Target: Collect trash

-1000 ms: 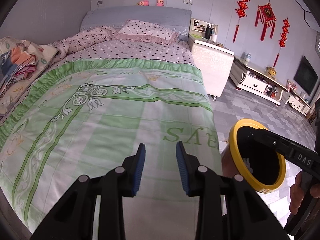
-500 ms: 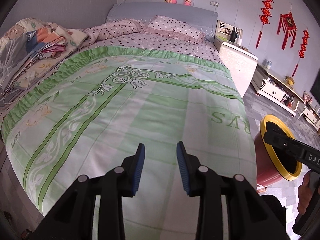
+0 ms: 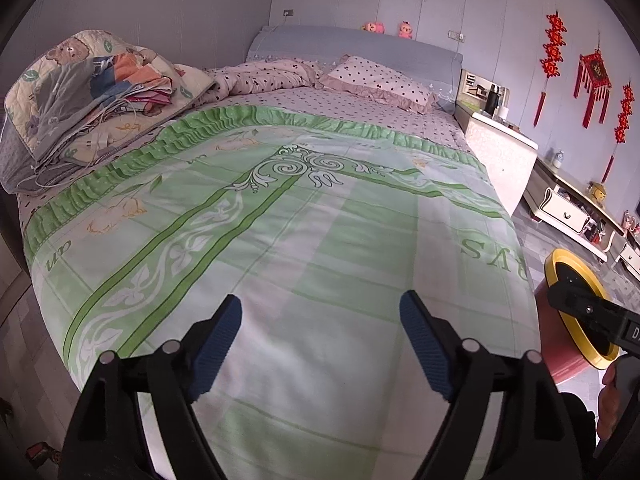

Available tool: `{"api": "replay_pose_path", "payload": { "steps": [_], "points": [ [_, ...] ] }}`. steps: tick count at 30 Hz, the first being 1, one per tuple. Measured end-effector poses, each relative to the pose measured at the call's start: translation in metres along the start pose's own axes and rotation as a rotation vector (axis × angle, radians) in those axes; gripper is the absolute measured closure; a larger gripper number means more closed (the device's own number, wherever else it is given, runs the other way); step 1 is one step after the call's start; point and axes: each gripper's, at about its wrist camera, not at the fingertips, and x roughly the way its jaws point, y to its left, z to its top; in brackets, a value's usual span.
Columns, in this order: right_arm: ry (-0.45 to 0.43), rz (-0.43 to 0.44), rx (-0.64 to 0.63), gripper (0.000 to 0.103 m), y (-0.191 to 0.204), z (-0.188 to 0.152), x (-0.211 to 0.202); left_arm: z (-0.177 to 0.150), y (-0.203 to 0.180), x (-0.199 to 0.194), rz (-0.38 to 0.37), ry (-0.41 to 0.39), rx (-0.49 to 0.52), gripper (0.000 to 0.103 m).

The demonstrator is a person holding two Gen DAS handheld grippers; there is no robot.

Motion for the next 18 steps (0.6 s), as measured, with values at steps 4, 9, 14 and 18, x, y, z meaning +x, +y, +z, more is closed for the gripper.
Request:
{"api": "replay_pose_path", "payload": {
  "steps": [4,9,14,18],
  "points": [
    [-0.059,-0.053,0.0,0.008,0.0,0.0,-0.01,0.002,-0.004,-0.017,0.009,-0.1,0.023,0.009],
    [-0.125,-0.096,0.026,0.008,-0.004,0.0,-0.026,0.006,-0.013,-0.038,0.005,-0.161,0.054,0.008],
    [-0.204,-0.13,-0.015,0.008,0.009,-0.002,-0.05,0.01,-0.019,-0.064,-0.012,-0.194,0.045,0.008],
    [-0.304,-0.205,-0.042,0.008,0.019,-0.008,-0.074,0.009,-0.023,-0.081,-0.013,-0.219,0.022,0.008]
  ]
}}
